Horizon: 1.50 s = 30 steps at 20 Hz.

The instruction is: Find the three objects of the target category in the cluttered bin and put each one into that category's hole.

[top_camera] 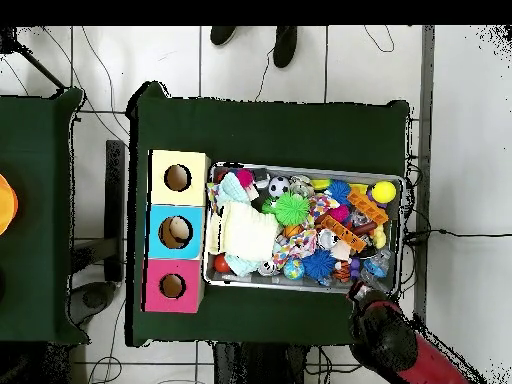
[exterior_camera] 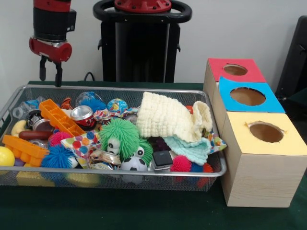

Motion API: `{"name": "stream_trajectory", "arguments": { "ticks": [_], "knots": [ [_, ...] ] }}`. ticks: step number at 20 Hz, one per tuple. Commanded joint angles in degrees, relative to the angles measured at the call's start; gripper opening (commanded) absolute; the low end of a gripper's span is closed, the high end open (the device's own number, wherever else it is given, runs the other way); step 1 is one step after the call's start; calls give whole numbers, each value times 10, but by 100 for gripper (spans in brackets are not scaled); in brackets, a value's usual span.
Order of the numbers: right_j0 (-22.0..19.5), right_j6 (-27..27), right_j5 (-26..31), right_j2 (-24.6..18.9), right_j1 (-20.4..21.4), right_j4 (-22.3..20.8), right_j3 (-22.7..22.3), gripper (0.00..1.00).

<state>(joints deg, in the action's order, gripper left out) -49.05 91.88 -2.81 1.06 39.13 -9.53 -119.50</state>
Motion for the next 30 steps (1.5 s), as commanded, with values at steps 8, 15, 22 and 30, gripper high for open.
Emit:
{"name": "stream_trajectory", "arguments": {
  "ticks": [8, 15, 22, 30],
  "knots": [
    [-26, -27, 158, -25, -61, -97, 79, 100],
    [-27, 1, 178, -33, -71, -105, 106, 100],
    [-30, 6, 212, -47, -49, -82, 111, 100],
    [-31, 1, 262, -60, 13, -69, 94, 100]
  ]
}}
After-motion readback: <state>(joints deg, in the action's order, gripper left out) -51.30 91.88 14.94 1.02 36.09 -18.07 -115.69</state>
